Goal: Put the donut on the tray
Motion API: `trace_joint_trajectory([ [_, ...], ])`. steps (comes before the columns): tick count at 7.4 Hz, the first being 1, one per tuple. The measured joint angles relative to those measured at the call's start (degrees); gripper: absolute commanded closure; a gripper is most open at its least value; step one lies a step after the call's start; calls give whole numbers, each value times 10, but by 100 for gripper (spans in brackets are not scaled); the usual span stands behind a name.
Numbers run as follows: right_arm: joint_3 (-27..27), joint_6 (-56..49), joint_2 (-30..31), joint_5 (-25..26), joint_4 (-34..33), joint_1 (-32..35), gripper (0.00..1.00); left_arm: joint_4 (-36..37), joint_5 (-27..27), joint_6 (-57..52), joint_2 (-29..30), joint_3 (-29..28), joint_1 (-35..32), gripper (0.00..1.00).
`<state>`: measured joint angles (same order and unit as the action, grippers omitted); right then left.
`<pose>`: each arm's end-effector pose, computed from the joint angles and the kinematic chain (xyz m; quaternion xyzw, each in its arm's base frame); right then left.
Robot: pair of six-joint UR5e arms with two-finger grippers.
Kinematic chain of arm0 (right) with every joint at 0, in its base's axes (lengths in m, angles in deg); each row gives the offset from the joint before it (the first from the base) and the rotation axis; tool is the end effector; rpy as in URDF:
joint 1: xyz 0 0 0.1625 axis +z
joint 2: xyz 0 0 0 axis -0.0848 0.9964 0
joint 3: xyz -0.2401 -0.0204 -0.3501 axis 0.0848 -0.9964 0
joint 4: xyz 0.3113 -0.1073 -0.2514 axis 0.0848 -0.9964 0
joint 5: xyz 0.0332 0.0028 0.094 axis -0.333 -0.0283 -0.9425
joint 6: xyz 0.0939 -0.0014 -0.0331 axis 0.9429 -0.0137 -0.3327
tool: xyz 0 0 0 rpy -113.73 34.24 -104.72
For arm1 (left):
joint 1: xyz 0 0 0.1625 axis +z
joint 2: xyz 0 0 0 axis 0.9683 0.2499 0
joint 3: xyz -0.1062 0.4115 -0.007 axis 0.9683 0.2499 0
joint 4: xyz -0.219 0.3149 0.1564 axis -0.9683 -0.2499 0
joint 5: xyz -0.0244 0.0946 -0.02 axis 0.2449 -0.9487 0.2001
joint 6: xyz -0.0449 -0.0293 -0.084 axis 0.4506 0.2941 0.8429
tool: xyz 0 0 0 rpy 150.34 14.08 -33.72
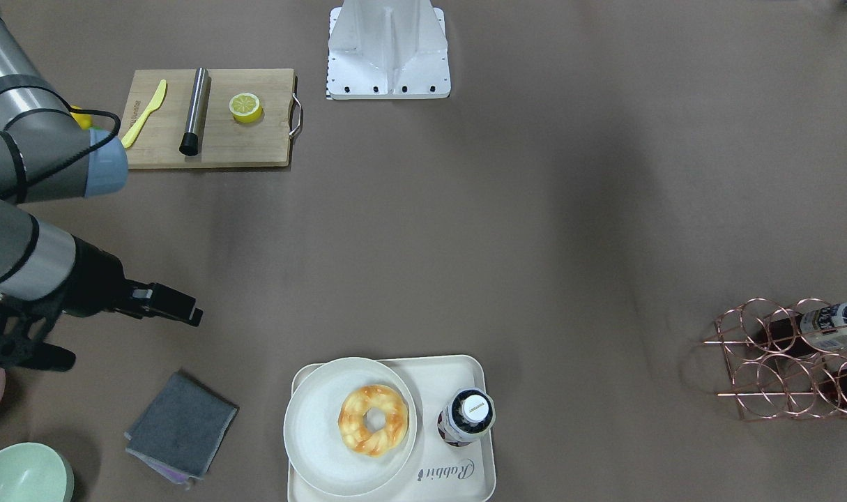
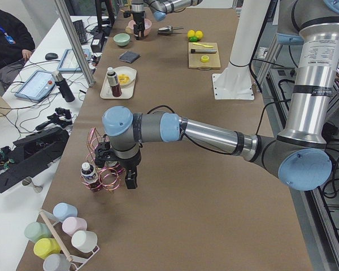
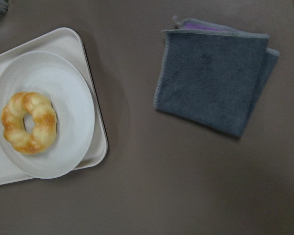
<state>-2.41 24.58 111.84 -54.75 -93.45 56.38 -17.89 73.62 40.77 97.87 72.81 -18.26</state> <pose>-0.2888 -0.6463 0.3250 -0.0490 -0.5086 0.1043 0.8532 -0.1001 -0.5218 0.5664 -0.0104 0.3668 -0.0361 0.9295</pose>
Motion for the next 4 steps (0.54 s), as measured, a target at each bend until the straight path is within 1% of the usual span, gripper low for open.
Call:
trace_joint_trajectory([
  [1, 62, -18, 61, -4, -4, 8, 1, 0, 0, 0, 1, -1, 0, 2],
  [2, 116, -58, 131, -6, -6, 20, 1, 1, 0, -1, 2, -1, 0, 2],
  [3, 164, -123, 213, -8, -7, 41, 1, 0, 0, -1, 2, 0, 0, 2],
  [4, 189, -187, 276, -13, -7, 65, 1, 0, 0, -2, 2, 1, 0, 2],
])
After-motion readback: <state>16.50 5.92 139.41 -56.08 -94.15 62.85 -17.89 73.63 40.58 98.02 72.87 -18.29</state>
